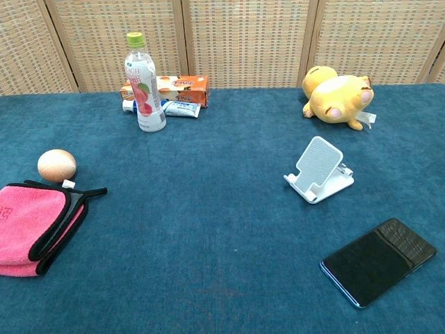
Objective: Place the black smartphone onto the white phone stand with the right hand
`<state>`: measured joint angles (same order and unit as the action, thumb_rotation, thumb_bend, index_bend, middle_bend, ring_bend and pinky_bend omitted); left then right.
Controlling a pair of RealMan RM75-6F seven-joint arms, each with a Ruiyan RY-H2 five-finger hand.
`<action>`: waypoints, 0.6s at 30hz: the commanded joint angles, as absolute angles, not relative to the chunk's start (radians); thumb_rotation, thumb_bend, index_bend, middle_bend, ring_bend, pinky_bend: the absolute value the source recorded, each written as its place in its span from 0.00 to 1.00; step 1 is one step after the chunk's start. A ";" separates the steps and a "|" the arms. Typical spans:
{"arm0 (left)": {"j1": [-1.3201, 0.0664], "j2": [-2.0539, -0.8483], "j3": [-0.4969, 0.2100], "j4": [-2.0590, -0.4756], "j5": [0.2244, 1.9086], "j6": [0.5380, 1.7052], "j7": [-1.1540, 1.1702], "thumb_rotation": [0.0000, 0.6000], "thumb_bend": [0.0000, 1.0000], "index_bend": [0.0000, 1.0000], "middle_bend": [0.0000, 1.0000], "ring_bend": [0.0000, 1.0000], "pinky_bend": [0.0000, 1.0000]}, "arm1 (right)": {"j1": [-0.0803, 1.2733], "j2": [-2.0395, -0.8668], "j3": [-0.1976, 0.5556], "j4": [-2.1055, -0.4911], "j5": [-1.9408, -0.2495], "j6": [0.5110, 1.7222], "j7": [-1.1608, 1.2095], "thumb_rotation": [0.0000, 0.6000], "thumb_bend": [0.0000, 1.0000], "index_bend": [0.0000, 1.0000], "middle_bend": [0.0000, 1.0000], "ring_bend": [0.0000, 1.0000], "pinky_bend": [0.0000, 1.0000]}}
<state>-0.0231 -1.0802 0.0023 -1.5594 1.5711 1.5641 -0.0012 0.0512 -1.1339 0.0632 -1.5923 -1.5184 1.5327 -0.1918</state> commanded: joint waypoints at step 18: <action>-0.031 -1.091 -0.006 -1.569 1.554 1.545 0.031 1.00 0.00 0.00 0.00 0.00 0.00 | 0.360 -1.166 -0.101 -1.395 -1.933 1.219 0.088 1.00 0.12 0.11 0.09 0.02 0.16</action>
